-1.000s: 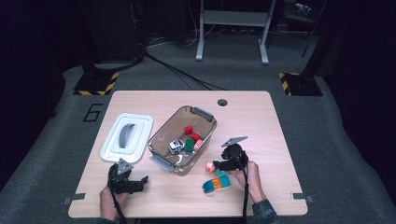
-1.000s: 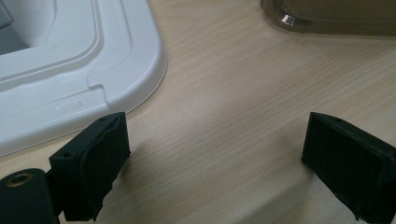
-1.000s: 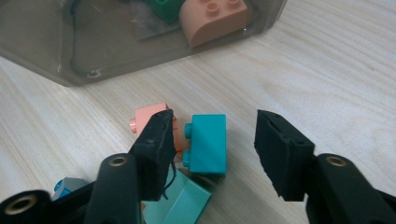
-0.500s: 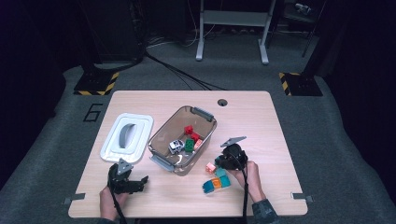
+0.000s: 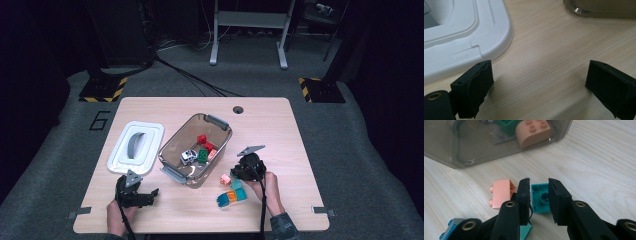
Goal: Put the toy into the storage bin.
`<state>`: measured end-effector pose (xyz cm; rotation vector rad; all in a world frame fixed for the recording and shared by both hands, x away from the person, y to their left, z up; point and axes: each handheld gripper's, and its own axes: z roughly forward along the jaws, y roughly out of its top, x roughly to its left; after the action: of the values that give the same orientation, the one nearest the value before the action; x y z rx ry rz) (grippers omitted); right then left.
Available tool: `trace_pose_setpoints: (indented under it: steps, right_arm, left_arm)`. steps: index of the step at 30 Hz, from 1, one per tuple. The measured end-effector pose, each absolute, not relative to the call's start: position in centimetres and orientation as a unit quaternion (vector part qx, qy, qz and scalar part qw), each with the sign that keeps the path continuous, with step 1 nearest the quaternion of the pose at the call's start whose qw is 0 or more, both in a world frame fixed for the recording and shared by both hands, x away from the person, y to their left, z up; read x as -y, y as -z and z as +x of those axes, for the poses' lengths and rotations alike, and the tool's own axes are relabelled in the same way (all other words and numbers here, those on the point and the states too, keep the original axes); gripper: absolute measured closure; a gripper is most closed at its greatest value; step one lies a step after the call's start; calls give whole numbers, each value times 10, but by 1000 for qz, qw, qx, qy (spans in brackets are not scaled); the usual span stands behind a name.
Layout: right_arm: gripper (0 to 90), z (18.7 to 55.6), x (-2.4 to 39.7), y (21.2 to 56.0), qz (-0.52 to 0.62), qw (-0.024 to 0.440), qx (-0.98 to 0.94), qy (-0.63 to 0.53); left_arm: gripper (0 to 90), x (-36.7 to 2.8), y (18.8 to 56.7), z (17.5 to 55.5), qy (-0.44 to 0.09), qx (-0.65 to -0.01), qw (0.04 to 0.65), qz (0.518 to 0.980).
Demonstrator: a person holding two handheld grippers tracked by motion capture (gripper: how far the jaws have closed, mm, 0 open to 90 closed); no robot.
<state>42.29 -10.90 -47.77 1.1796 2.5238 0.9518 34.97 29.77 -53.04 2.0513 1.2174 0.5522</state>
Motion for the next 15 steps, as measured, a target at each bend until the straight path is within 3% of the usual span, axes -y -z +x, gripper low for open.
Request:
trace_pose_setpoints:
  steps: [6, 15]
  right_arm:
    - [582, 426, 107, 482, 403, 91, -857, -309]
    - [446, 428, 104, 487, 411, 116, -858, -286]
  left_arm:
    - [73, -298, 530, 350, -213, -467, 339, 788]
    - [73, -298, 530, 349, -213, -468, 339, 788]
